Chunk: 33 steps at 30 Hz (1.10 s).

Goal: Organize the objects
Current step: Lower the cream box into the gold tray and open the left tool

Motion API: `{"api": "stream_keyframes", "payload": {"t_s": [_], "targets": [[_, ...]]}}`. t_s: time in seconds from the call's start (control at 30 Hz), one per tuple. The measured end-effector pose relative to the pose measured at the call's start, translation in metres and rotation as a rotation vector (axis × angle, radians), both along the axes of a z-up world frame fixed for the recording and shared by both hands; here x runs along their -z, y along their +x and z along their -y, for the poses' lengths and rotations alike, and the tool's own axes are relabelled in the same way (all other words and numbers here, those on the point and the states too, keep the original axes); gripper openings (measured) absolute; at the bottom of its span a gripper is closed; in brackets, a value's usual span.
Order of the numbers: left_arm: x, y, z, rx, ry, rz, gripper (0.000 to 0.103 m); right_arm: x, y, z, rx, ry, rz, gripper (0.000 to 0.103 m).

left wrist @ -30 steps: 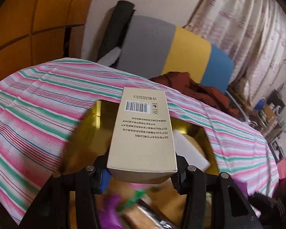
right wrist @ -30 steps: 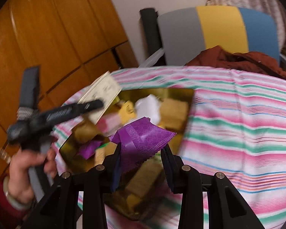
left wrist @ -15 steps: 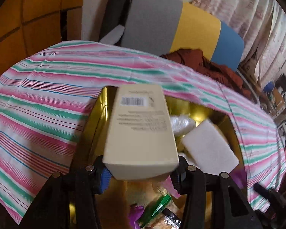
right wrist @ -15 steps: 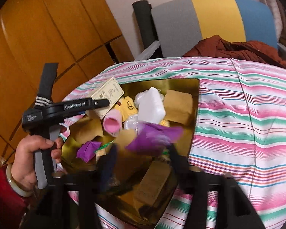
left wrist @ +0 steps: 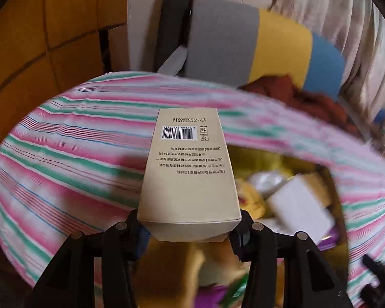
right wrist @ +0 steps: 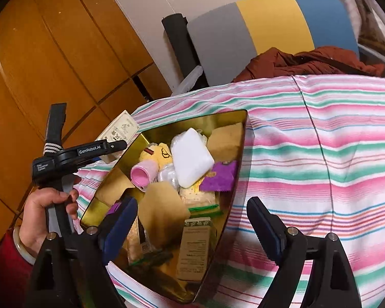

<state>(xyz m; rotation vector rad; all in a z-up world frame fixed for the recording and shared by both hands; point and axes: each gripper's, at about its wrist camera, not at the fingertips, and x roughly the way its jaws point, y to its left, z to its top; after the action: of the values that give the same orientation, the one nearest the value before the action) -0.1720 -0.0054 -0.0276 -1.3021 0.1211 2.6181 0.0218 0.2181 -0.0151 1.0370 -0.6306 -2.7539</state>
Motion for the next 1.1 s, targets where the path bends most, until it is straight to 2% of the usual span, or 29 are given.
{"api": "stream_keyframes", "payload": {"t_s": [0.1,0.17,0.23,0.4,0.5,0.53,0.6,0.63,0.67,0.77,0.9,1.0,1.1], "targets": [[0.011,-0.001,-0.016,0.032,-0.179,0.002,0.051,0.004,0.0,0.0,-0.004,-0.004,0.012,0.088],[0.017,0.0,-0.027,0.074,-0.247,0.011,0.051,0.005,0.001,0.0,-0.006,-0.009,0.015,0.088],[0.02,-0.002,-0.034,0.127,-0.252,0.037,0.051,0.005,0.001,-0.001,-0.004,-0.011,0.017,0.088],[0.022,-0.001,-0.039,0.22,-0.123,0.119,0.051,0.006,0.002,-0.004,0.007,-0.023,0.024,0.088],[0.018,0.002,-0.033,0.181,-0.104,0.114,0.051,0.007,0.003,-0.007,0.016,-0.029,0.028,0.088],[0.015,0.004,-0.028,0.161,-0.081,0.108,0.054,0.007,0.004,-0.008,0.018,-0.03,0.029,0.088],[0.007,0.008,-0.017,0.13,-0.002,0.104,0.069,0.009,0.004,-0.01,0.021,-0.033,0.032,0.088],[0.004,0.011,-0.014,0.12,0.026,0.096,0.082,0.01,0.004,-0.011,0.022,-0.037,0.034,0.088],[-0.001,0.016,-0.011,0.116,0.048,0.081,0.085,0.011,0.004,-0.011,0.023,-0.039,0.036,0.088],[-0.014,0.032,-0.006,0.112,0.069,0.016,0.085,0.012,0.004,-0.01,0.023,-0.045,0.039,0.088],[-0.026,0.042,0.007,0.036,0.113,-0.049,0.083,0.01,0.005,-0.007,0.019,-0.035,0.036,0.088],[-0.031,0.043,0.015,-0.001,0.144,-0.064,0.076,0.008,0.007,-0.005,0.016,-0.03,0.033,0.088],[-0.034,0.051,0.02,-0.024,0.186,-0.058,0.075,0.006,0.01,-0.004,0.017,-0.028,0.027,0.088]]}}
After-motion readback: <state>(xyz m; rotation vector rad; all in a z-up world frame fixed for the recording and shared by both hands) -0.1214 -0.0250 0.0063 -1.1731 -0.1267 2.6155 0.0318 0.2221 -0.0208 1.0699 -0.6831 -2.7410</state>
